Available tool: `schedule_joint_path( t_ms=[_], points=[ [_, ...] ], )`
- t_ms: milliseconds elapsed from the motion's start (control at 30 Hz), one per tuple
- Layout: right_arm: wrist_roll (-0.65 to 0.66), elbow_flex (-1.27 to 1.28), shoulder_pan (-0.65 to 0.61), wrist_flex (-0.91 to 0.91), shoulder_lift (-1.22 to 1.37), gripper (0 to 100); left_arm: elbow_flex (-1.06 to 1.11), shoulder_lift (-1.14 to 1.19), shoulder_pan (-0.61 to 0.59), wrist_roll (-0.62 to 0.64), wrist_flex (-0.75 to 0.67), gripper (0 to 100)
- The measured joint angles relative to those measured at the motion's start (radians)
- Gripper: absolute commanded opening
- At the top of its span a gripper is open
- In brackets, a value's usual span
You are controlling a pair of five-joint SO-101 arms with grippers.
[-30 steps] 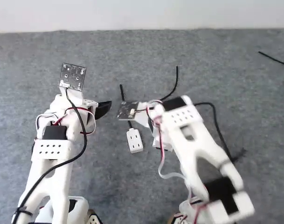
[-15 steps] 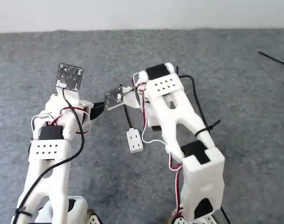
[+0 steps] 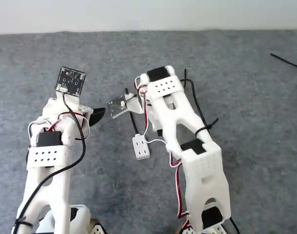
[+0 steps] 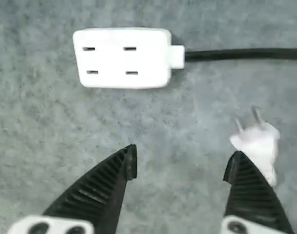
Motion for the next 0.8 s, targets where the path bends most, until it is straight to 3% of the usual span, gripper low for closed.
schedule_joint_path(
  t_ms=[333, 800],
  points=[
    [0.0, -0.018, 0.0, -0.123, 0.041, 29.9, 0.0, 0.0, 0.0, -0.003, 0.0, 37],
    [0.0, -0.27, 0.0, -0.077, 0.083, 30.0, 0.0, 0.0, 0.0, -0.003, 0.0, 37]
  ],
)
